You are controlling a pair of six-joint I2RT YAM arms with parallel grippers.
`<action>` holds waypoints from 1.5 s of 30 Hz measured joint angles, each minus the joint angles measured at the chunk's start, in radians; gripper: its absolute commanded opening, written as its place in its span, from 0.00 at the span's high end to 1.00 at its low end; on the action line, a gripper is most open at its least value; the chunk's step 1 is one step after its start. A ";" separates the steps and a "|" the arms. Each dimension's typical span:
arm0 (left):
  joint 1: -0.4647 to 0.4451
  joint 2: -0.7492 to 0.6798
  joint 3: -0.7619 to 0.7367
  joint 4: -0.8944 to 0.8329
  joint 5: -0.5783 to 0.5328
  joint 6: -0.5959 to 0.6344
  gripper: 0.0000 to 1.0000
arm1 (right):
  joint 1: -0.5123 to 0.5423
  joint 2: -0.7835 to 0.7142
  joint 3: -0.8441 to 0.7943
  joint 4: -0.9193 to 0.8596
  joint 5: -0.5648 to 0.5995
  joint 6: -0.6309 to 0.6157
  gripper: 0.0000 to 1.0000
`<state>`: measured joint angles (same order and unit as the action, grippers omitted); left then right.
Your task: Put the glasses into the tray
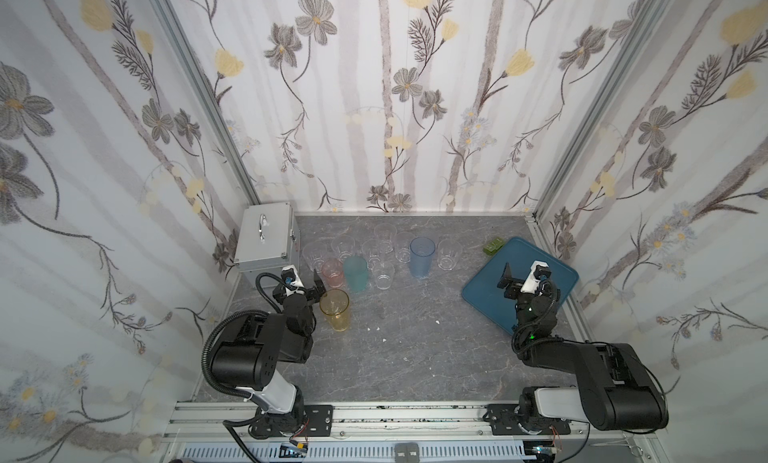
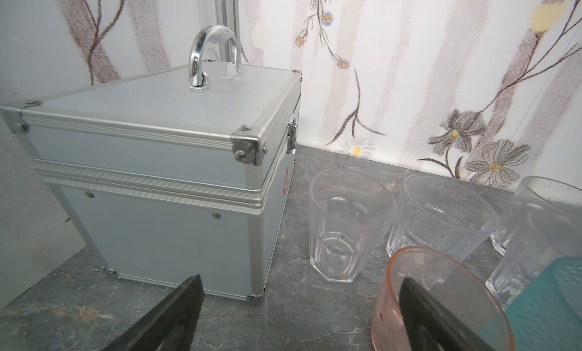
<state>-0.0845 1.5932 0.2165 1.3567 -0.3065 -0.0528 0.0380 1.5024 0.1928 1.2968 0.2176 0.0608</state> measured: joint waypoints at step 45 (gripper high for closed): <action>-0.174 -0.462 0.562 -1.075 -0.330 -0.124 0.00 | 0.037 -0.058 0.770 -1.259 -0.282 0.567 0.20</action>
<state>-0.2581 1.1309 0.7784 0.2817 -0.6361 -0.1768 0.0750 1.4445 0.9627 0.0380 -0.0643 0.6277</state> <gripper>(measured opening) 0.997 0.798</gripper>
